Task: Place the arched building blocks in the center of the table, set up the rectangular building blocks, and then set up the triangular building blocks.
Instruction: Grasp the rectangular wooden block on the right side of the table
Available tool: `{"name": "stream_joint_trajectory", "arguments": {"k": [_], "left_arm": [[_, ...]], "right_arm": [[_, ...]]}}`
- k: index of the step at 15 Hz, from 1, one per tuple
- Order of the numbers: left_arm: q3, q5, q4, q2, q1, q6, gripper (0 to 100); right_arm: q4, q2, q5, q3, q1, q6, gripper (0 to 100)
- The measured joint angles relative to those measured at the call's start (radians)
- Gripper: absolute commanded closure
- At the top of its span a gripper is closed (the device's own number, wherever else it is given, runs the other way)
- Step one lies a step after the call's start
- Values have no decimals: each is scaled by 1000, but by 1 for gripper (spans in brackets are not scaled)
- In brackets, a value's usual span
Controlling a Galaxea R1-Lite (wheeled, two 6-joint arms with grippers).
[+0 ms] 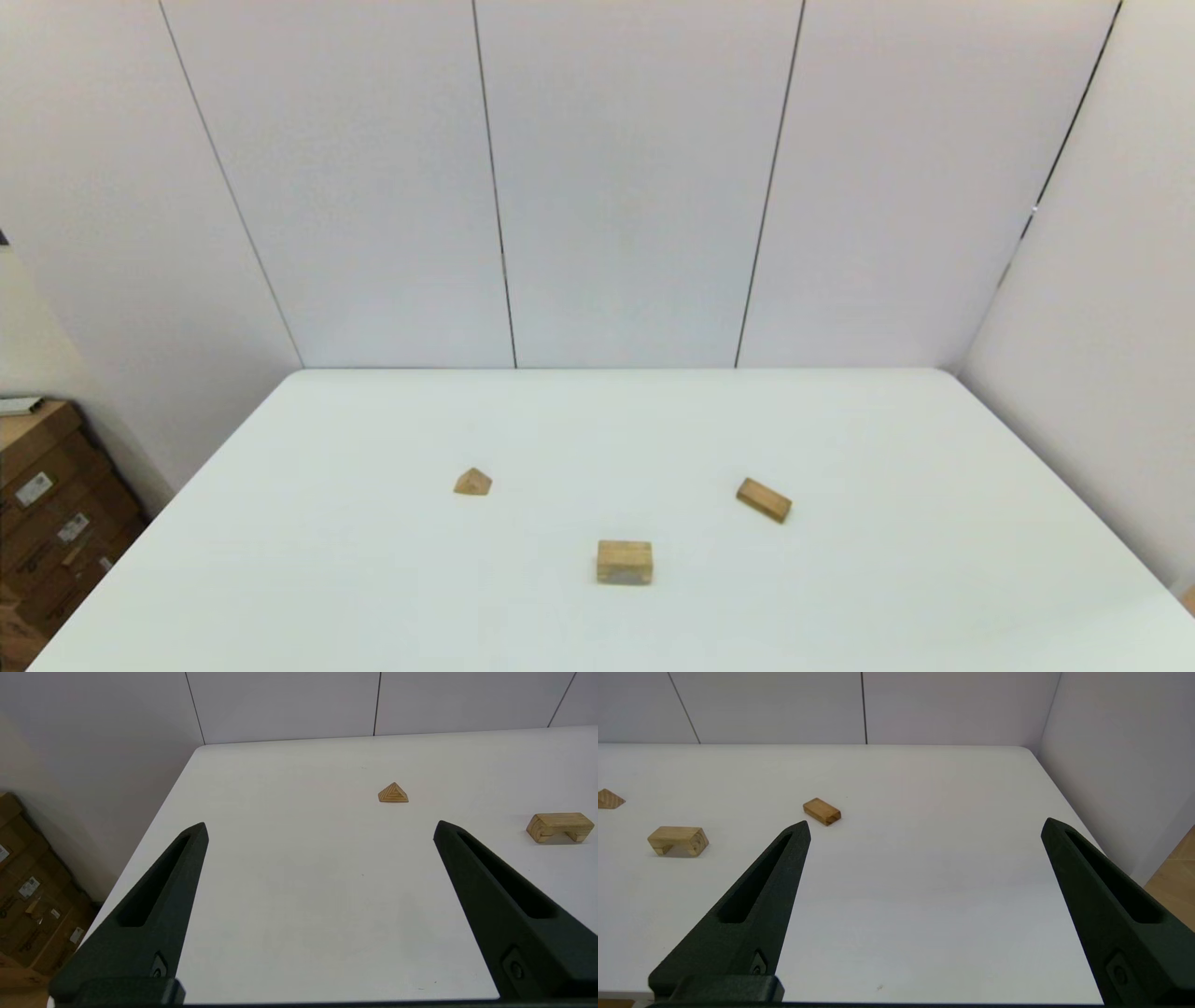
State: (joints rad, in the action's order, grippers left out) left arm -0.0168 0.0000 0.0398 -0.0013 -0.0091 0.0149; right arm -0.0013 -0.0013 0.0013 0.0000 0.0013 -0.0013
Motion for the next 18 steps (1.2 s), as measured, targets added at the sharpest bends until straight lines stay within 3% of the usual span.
{"name": "stream_joint_trajectory", "arguments": {"k": [13, 18], "left_arm": [[0, 0, 0, 0, 0, 0, 0], [0, 0, 0, 0, 0, 0, 0]], "right_arm": [[3, 0, 0, 0, 0, 1, 0], [59, 0, -1, -19, 0, -8, 0]]}}
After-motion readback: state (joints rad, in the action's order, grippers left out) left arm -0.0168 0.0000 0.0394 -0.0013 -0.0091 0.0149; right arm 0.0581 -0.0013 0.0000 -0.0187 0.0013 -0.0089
